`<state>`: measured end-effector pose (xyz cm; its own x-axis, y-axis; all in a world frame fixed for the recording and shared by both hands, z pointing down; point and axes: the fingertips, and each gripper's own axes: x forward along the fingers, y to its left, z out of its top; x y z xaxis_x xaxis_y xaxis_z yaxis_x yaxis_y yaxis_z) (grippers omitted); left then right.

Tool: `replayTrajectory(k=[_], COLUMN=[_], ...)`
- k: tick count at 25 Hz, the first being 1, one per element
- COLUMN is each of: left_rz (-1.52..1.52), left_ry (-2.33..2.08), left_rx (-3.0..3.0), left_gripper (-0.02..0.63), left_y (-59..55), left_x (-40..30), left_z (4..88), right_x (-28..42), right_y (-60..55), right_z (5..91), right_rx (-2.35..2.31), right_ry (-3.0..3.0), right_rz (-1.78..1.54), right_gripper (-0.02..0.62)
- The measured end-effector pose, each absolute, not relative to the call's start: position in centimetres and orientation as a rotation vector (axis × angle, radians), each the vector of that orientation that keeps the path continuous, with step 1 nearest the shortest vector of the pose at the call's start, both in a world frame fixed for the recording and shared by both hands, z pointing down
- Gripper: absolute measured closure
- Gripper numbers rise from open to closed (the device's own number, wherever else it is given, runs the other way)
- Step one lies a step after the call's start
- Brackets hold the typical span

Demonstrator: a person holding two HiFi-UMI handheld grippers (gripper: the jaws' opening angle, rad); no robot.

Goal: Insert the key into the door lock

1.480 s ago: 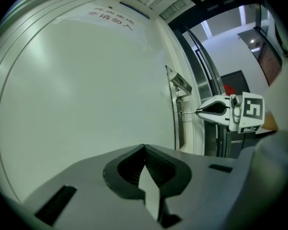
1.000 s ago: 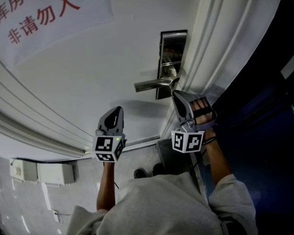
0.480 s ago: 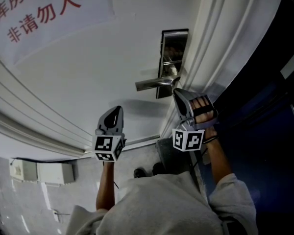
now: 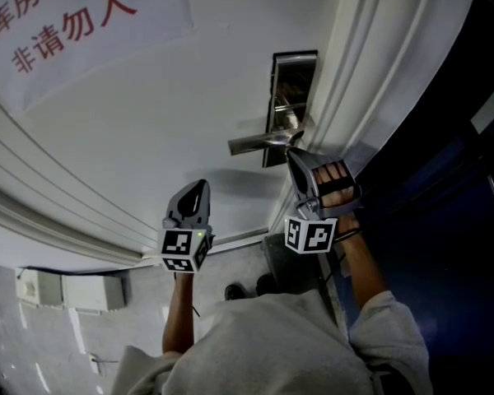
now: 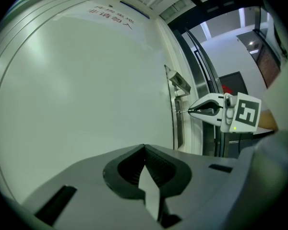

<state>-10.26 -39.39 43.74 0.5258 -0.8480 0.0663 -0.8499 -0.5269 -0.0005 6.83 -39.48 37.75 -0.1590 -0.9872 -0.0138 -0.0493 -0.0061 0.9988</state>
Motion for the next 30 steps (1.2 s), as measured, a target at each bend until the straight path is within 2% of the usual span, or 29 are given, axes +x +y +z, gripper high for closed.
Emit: replayTrajectory(k=[27,29,30], left_rz=[0.102,0.102,0.102], left_ry=[-1.503,-1.504,-1.503], left_rx=[2.721,2.723,2.724], left_gripper=[0.589,0.589,0.589], left_y=[-39.8,-39.7,-39.6], left_x=[-10.1,-10.1,-10.1], left_z=[43.9,43.8,43.8], right_x=[6.3,6.2,6.2], right_y=[-41.4,-41.4,-41.3], right_z=[37.9,38.4,38.7], right_rx=[1.173,1.145,1.129], right_ry=[-1.384,-1.405,-1.415], right_rz=[-1.342,-1.321,-1.307], right_gripper=[0.565,0.553,0.525])
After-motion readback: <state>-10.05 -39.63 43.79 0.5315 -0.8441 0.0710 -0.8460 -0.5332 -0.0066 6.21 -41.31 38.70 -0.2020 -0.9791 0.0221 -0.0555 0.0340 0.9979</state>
